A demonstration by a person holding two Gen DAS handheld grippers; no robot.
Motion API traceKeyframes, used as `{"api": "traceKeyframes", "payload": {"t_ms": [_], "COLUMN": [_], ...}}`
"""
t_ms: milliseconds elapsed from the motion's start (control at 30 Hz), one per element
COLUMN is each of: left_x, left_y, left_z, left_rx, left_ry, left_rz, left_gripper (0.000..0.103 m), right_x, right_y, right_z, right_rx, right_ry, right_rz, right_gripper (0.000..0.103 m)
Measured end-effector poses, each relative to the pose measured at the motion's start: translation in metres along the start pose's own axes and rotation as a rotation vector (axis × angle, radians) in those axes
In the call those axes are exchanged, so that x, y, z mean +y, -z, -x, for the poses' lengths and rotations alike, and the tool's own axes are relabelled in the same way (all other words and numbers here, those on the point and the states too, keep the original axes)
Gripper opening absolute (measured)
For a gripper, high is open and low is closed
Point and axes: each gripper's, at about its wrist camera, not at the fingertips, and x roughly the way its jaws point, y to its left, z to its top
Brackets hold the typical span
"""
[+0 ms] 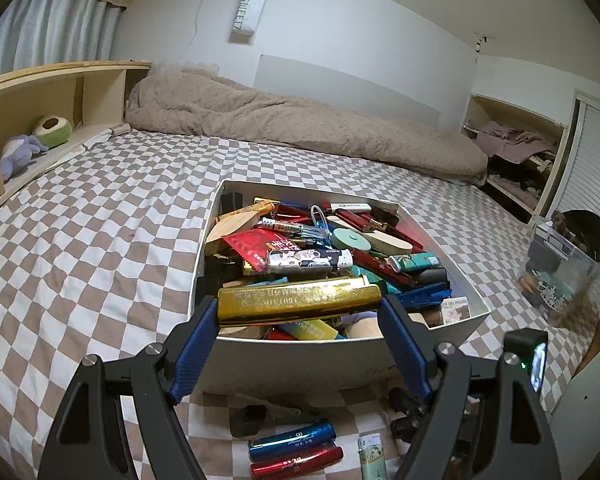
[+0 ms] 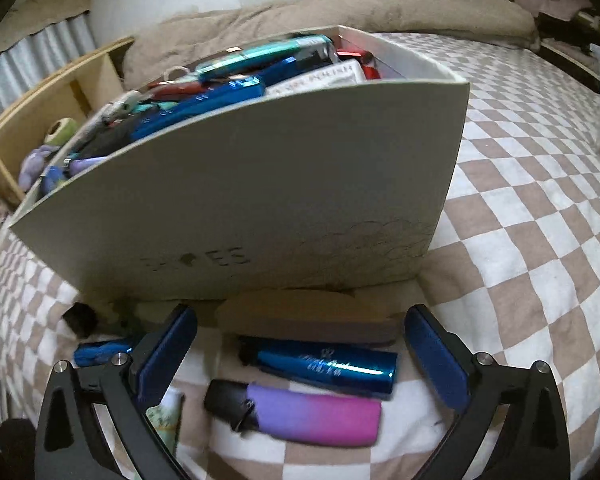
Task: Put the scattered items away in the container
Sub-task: 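Carry the gold lighter into the shoebox with the left gripper while the right lifts the comb, then lower the gold lighter and wooden comb into the shoebox and open both grippers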
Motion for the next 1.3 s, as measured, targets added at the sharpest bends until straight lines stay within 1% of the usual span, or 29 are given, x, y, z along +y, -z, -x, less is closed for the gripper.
{"api": "traceKeyframes", "payload": {"t_ms": [167, 333, 367, 433, 600, 833, 900, 1033, 1100, 1167, 1300], "left_x": [0.001, 0.002, 0.003, 0.004, 0.005, 0.007, 0.006, 0.009, 0.01, 0.011, 0.011], "left_y": [0.002, 0.002, 0.002, 0.002, -0.002, -0.015, -0.018, -0.03, -0.037, -0.046, -0.063], "left_z": [0.003, 0.005, 0.005, 0.005, 0.006, -0.006, -0.01, -0.023, -0.03, -0.039, -0.053], "left_rx": [-0.003, -0.004, -0.003, -0.001, -0.001, 0.014, 0.019, 0.034, 0.046, 0.063, 0.079], "left_ry": [0.001, 0.001, 0.001, 0.002, -0.002, -0.011, -0.012, -0.012, -0.008, -0.007, -0.014], "left_rz": [-0.006, -0.002, 0.001, 0.007, 0.015, 0.04, 0.033, 0.043, 0.052, 0.059, 0.058], "left_gripper": [0.08, 0.08, 0.08, 0.08, 0.08, 0.08, 0.08, 0.08, 0.08, 0.08, 0.08], "right_x": [0.002, 0.003, 0.003, 0.002, -0.001, 0.003, 0.003, 0.002, 0.007, 0.007, 0.011], "right_y": [-0.004, -0.007, -0.007, -0.007, -0.009, -0.019, -0.019, -0.035, -0.041, -0.049, -0.068], "right_z": [-0.011, -0.014, -0.014, -0.013, 0.005, 0.055, 0.069, 0.091, 0.095, 0.097, 0.104], "right_rx": [0.032, 0.028, 0.029, 0.028, 0.007, -0.079, -0.094, -0.128, -0.14, -0.141, -0.136], "right_ry": [0.024, 0.035, 0.03, 0.024, -0.023, -0.083, -0.117, -0.175, -0.205, -0.247, -0.293], "right_rz": [0.014, 0.035, 0.041, 0.054, 0.054, 0.074, 0.072, 0.074, 0.076, 0.074, 0.078], "right_gripper": [0.103, 0.102, 0.093, 0.093, 0.093, 0.093, 0.093, 0.093, 0.093, 0.093, 0.093]}}
